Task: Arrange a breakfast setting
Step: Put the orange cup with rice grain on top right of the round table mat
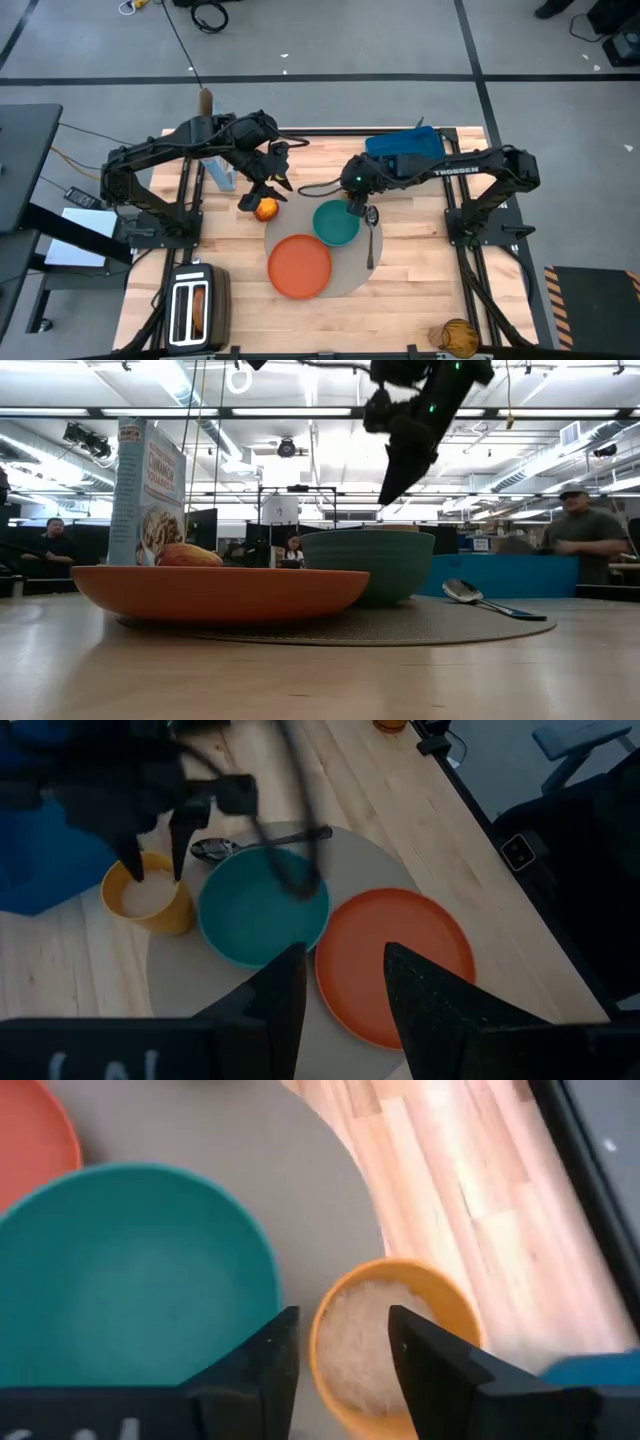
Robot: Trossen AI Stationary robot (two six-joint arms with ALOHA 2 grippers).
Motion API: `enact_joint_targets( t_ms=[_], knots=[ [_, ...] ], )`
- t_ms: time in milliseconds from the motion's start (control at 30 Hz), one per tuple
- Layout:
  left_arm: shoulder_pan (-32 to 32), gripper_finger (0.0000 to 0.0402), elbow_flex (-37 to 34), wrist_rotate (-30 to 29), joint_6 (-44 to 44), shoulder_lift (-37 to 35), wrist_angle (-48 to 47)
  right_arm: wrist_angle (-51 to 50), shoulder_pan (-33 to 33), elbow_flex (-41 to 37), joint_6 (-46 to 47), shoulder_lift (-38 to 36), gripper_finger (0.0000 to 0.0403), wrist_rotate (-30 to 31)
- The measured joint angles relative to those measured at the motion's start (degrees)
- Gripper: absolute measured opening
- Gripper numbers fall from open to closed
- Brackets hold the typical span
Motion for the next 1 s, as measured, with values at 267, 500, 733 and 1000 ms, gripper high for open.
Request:
enact_joint_targets(
  t_ms=[267,500,733,1000],
  knots=[
    [0.0,0.0144,-7.75,-0.16,-5.39,-0.54,-2.46,-8.61,9.4,3.65,3.62,-1.93,0.0168,6.83],
    [-3.23,0.0144,-18.52,-9.36,-22.89,-0.9,-12.92,-9.34,16.81,3.65,7.51,-2.06,0.0168,12.98],
    [-7.83,0.0144,-36.29,-13.51,-39.48,-2.58,-7.83,-9.11,21.32,3.65,8.04,-2.04,0.0168,19.45],
    [-8.61,0.0144,-48.36,-23.86,-49.17,-2.71,6.66,-9.59,23.38,3.63,7.88,-2.02,0.0168,20.43]
  ],
)
